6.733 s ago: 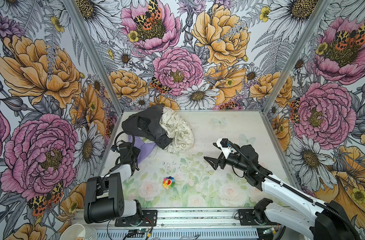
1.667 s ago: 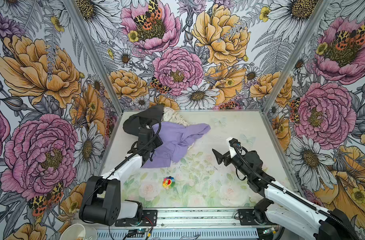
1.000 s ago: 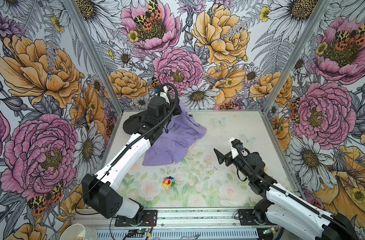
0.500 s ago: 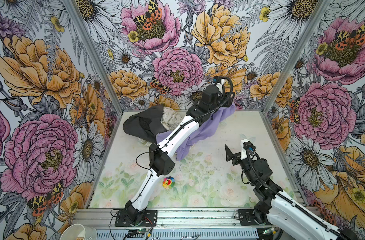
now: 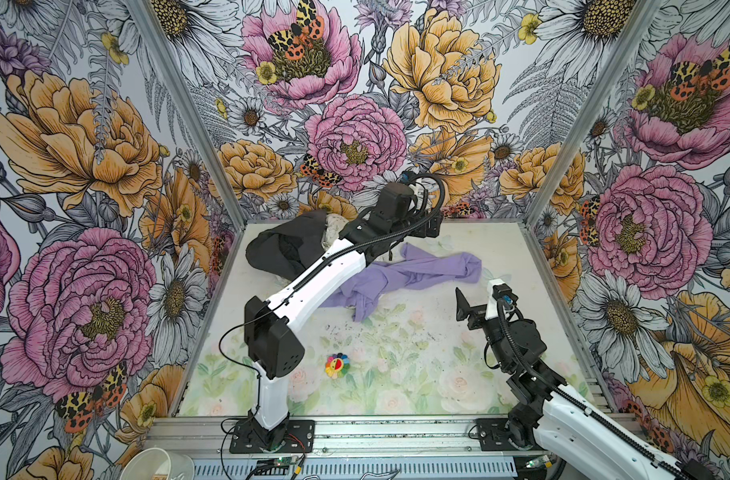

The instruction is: Pick out a specific cloth from the pile

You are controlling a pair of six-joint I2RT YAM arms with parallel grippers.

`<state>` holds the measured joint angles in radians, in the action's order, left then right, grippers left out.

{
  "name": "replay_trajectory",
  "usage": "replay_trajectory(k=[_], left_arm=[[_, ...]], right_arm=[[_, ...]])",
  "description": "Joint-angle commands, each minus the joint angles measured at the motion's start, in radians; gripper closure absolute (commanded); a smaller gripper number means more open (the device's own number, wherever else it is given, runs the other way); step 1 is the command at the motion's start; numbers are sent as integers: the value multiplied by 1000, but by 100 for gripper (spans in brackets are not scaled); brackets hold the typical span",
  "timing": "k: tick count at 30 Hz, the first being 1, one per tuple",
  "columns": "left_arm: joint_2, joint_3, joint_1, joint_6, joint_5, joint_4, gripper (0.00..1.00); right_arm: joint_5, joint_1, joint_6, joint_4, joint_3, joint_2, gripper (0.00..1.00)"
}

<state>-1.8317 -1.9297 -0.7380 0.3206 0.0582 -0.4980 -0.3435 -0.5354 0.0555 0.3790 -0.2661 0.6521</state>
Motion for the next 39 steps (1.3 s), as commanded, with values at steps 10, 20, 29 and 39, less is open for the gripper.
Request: replay_trajectory(k=[10,20,29,39], left_arm=[[519,899,157,212,115,401,7],[572,1180,282,342,24,495,18],[423,1138,282,340,-14,492,26],[283,1025,266,355,-38,505,80]], right_arm=[[38,16,24,23,-11,35,1],[47,25,30,26,-12,50,1],[279,32,27,50,-33,108,1],[420,31,28,57,-57,147,1]])
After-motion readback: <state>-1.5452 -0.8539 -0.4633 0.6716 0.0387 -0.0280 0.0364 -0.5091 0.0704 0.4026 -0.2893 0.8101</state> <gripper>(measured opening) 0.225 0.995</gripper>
